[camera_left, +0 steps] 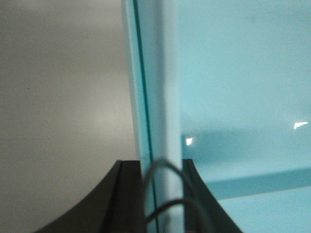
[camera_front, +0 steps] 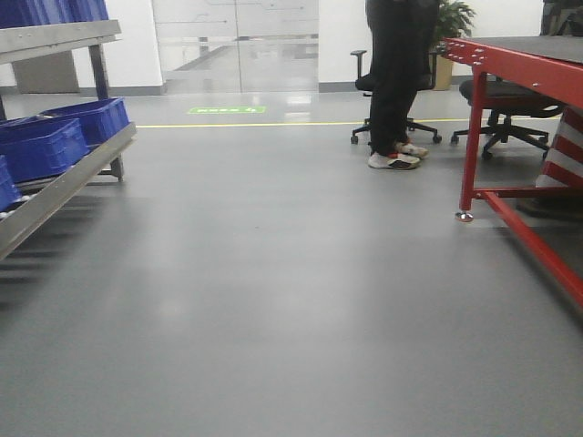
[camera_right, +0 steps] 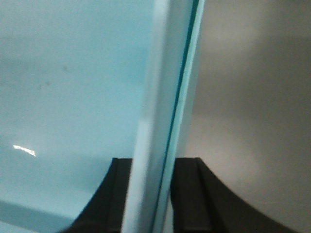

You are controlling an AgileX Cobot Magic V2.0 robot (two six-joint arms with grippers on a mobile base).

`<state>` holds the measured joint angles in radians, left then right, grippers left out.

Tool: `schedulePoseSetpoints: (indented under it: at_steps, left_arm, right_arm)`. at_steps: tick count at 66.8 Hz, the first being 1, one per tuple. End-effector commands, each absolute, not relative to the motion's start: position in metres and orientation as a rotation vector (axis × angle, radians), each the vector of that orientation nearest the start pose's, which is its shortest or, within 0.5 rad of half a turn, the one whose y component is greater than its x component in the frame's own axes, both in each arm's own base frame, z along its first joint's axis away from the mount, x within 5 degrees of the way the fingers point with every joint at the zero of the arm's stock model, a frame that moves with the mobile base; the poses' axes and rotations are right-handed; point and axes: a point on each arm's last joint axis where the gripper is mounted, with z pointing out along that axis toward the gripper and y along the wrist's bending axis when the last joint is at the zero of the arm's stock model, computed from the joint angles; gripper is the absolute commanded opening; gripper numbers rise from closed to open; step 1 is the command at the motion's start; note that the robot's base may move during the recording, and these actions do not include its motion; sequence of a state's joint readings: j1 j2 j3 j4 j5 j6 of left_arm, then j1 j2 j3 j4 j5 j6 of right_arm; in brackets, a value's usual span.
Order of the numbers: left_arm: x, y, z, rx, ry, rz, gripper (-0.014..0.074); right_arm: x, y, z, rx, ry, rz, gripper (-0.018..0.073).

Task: Move two blue bins to right shelf middle
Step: 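Keep gripping the light blue bin while driving across the floor to another rack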

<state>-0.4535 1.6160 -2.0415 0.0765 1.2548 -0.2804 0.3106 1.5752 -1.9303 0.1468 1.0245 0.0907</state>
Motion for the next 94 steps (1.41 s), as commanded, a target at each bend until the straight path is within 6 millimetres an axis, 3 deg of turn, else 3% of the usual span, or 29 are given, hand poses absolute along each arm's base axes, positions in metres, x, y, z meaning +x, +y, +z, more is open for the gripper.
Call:
schedulePoseSetpoints:
  at_steps: [1,94]
  left_arm:
    - [0.2887,-0.1354,0.4994,0.206,2.232,-0.321,-0.0111]
    - [0.2887,-0.1354,0.4994,0.206,2.232,-0.321,-0.0111]
  right_arm:
    - [0.314,0.1072,0.4993,-0.198,2.034,0.393,-0.0154]
    - [0.314,0.1072,0.4993,-0.198,2.034,0.393,-0.0154]
